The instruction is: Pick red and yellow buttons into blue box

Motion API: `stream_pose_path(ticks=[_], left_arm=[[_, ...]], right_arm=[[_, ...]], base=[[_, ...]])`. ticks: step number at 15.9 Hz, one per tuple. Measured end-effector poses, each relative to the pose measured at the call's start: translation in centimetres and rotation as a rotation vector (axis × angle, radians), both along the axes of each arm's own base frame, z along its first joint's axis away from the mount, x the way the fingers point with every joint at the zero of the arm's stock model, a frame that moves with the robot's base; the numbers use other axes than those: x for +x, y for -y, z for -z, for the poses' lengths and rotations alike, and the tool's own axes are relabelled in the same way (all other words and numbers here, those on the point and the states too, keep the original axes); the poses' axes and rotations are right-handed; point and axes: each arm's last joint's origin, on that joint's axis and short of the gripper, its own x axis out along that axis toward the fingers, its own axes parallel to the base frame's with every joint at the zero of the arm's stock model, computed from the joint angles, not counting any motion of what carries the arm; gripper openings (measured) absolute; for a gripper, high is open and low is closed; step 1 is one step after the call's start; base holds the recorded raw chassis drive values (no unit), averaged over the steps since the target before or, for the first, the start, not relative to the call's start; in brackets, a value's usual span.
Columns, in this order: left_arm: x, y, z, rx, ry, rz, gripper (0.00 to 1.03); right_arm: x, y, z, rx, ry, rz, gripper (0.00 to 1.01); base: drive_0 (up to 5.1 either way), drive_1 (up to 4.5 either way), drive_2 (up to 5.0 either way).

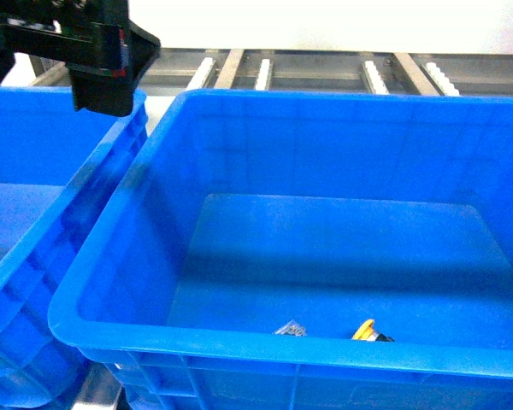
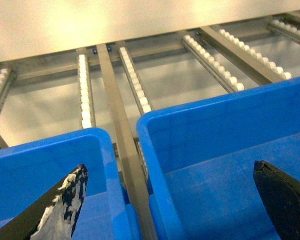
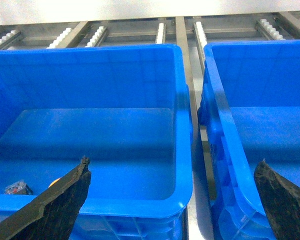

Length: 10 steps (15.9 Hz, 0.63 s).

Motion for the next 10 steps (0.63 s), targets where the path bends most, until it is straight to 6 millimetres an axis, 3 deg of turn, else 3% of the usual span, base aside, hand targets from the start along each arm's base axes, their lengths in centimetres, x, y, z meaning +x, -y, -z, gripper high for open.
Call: stream_pose_path(ticks=[4,5,6,8,10], left_arm=[[-7.2,-2.8,-0.4,-0.061,0.008,-0.199,0.98],[-10.3,-3.6,0.1,-0.068,-0.015,-0.251,0.98],[-12.2,-3.5,0.7,-0.068,-0.039,-0.274,0.98],[-13.5,-3.0,1.6,-0.049,-0.061,-0.266,0.98],[-13.4,-3.1,1.4,-0.051,-0.052,-0.28,0.98]], right_arm=[[0.0,0.0,0.0,0.0,0.0,0.0,0.98],[0.0,0.0,0.0,0.0,0.0,0.0,0.98],[0.0,0.0,0.0,0.0,0.0,0.0,0.98],[0.0,0.0,0.0,0.0,0.0,0.0,0.98],[0.0,0.0,0.0,0.0,0.0,0.0,0.98]], base=[[0.0,0.0,0.0],[0.0,0.0,0.0],[0.0,0.0,0.0],[0.0,0.0,0.0],[0.0,0.0,0.0]])
